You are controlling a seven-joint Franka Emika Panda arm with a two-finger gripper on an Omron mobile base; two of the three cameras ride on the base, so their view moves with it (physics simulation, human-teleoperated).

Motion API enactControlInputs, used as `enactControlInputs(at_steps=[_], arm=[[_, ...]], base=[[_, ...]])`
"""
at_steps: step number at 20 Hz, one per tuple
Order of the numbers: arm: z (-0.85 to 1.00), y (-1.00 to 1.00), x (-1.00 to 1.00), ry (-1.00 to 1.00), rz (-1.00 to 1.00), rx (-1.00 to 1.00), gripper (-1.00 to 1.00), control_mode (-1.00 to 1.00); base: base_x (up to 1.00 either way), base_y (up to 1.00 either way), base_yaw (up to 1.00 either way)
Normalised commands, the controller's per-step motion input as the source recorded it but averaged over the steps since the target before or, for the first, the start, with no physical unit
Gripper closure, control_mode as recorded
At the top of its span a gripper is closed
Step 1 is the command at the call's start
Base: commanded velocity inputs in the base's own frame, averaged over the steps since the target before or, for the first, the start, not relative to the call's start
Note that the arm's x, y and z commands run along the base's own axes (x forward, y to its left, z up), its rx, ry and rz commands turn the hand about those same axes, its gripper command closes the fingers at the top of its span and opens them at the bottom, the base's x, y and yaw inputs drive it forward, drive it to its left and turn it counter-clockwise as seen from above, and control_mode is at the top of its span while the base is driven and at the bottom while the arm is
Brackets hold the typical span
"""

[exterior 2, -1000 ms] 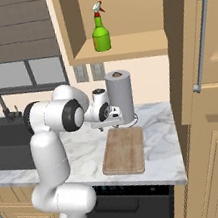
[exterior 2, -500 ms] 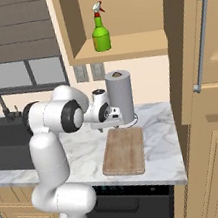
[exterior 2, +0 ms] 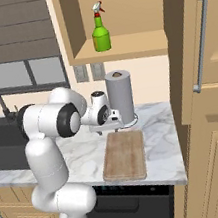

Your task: Move the cutting board and knife to the sink. Then move spray from the cabinet to the counter.

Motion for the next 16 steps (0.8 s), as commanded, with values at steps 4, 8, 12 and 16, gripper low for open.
enactControlInputs(at_steps=[4,8,12,16], arm=[[0.00,0.00,-0.26,0.00,0.00,0.00,-1.00,-1.00],[-0.01,0.00,-0.24,0.00,0.00,0.00,-1.00,-1.00],[-0.05,0.00,-0.24,0.00,0.00,0.00,-1.00,-1.00],[-0.05,0.00,-0.24,0.00,0.00,0.00,-1.00,-1.00]], base=[[0.00,0.00,0.00],[0.00,0.00,0.00],[0.00,0.00,0.00],[0.00,0.00,0.00]])
